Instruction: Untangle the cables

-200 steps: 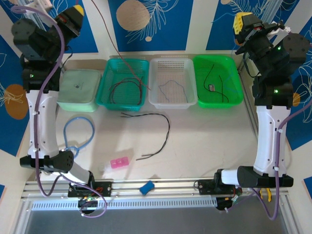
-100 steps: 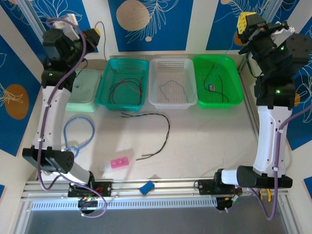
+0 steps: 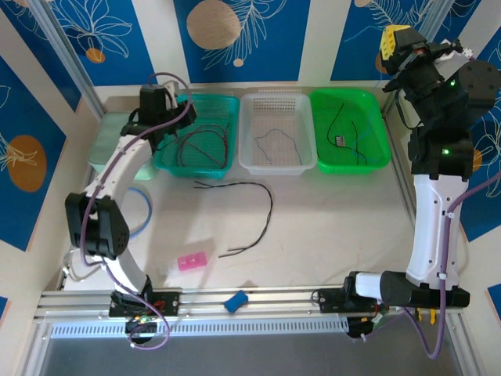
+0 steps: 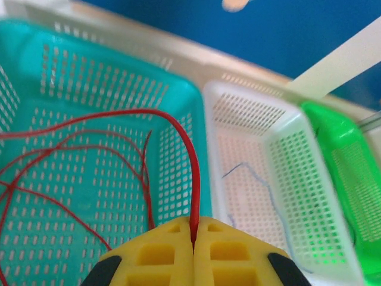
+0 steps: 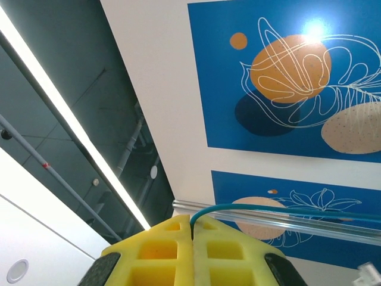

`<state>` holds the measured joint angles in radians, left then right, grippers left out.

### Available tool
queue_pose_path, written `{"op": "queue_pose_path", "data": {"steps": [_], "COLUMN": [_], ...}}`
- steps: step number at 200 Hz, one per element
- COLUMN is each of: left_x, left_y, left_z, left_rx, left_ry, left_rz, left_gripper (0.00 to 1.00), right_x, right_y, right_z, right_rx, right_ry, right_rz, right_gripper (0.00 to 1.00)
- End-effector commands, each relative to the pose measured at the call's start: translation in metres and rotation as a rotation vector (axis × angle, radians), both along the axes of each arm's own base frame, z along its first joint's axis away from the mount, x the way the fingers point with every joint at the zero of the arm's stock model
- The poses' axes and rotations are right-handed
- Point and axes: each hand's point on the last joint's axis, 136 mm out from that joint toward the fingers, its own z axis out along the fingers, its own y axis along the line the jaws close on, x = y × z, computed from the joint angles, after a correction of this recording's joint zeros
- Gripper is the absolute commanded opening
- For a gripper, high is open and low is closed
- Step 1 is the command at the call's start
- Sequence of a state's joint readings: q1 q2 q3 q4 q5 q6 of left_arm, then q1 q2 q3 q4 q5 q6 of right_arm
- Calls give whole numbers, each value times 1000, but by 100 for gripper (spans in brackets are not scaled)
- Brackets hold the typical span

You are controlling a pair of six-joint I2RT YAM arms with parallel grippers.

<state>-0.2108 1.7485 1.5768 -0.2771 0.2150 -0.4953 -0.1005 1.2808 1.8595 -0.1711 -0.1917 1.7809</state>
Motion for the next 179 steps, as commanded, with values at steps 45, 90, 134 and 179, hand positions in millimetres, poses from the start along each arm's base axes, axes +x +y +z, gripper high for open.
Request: {"op": "queue_pose_path", "data": {"steps": [45, 90, 134, 179], "left_x": [-1, -2, -1, 5], "left_y": [-46, -51, -52, -44], "left_z": [-124, -171, -174, -128], "left_rx": [88, 118, 130, 165], "left_ry": [269, 420, 443, 351], "left_rz": [-112, -125, -131, -110], "left_gripper": [0, 0, 7, 70], "right_x": [-9, -8, -8, -8], "right_y": [2, -1, -1, 2], "right_z": [1, 0, -3, -7], "right_rx": [-3, -5, -1, 2], "right_ry": [-23, -19, -12, -2], "right_rz": [20, 20, 22, 31], "right_gripper": [0, 0, 0, 0]}}
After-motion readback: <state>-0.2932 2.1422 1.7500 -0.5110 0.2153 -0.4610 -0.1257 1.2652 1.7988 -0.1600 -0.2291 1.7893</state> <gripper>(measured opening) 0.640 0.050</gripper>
